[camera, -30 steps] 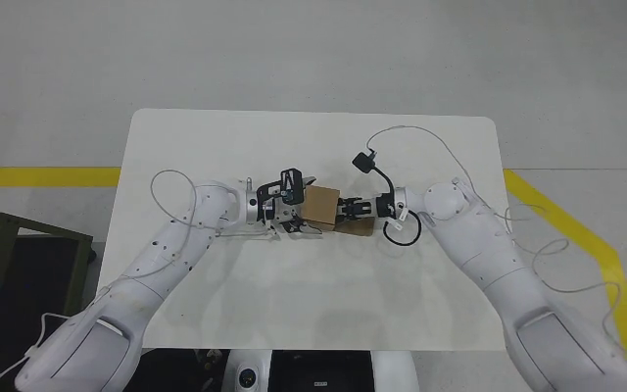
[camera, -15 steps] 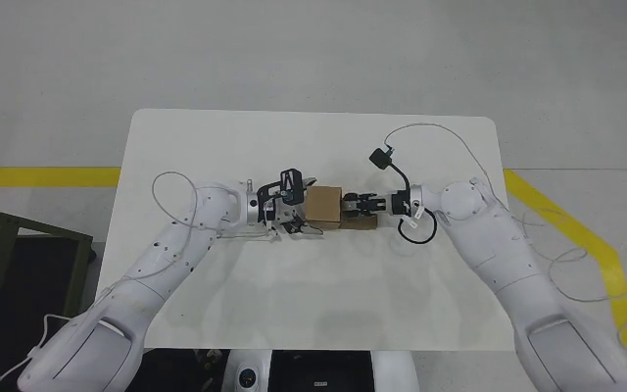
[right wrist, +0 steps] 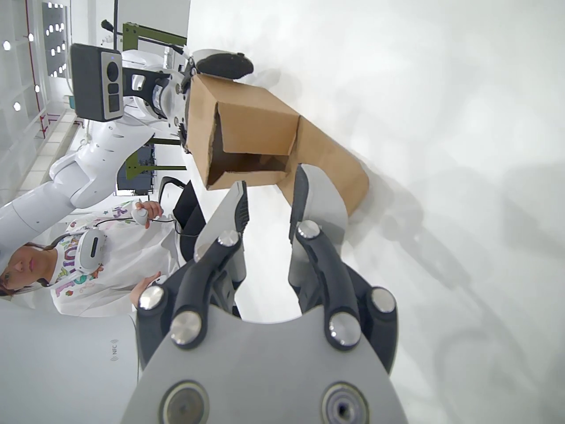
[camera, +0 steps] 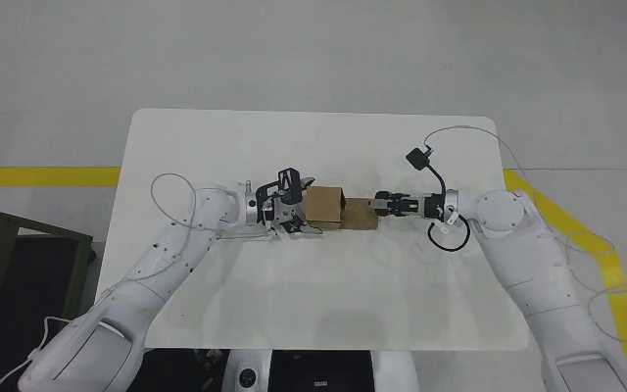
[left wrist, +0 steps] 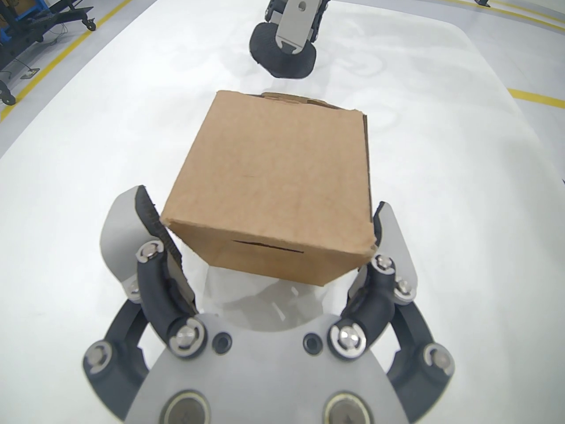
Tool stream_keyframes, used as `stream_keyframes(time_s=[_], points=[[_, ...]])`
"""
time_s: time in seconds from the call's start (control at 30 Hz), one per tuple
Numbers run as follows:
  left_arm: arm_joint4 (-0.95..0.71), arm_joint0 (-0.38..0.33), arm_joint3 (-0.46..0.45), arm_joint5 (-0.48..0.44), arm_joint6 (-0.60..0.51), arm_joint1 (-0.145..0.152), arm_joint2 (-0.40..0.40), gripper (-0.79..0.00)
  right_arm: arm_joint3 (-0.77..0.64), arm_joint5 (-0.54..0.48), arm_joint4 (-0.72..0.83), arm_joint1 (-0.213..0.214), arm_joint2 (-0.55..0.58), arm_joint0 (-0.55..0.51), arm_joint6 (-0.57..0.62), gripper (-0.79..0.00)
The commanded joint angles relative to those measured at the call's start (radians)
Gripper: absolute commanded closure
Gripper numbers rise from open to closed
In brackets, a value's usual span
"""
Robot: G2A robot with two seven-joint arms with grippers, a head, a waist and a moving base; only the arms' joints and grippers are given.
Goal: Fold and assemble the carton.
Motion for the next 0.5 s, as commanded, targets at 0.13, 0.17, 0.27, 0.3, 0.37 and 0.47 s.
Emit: stream_keyframes(time_s=[0.13, 0.17, 0.27, 0.3, 0.37, 0.47], points=[[0.0, 0.003, -0.002, -0.002, -0.003, 0.0, -0.004, -0.785, -0.028, 0.027, -0.011, 0.013, 0.026, -0.04, 0.005, -0.339], [0.0, 0.004, -0.002, -0.002, -0.004, -0.001, -0.005, -0.785, -0.026, 0.031, -0.017, 0.014, 0.024, -0.042, 0.003, -0.348], [0.002, 0.004, -0.005, -0.003, -0.004, -0.001, -0.007, -0.785, -0.013, 0.032, -0.017, 0.012, 0.011, -0.041, -0.005, -0.366], [0.004, 0.004, -0.005, -0.003, -0.006, 0.0, -0.008, -0.785, -0.007, 0.032, -0.018, 0.011, 0.005, -0.037, -0.007, -0.369], [0.003, 0.005, -0.006, -0.003, -0.006, 0.0, -0.011, -0.785, 0.005, 0.032, -0.029, 0.009, -0.007, -0.029, -0.009, -0.376], [0.004, 0.007, -0.009, -0.003, -0.007, 0.001, -0.015, -0.785, 0.021, 0.028, -0.028, 0.004, -0.025, -0.019, -0.018, -0.379]])
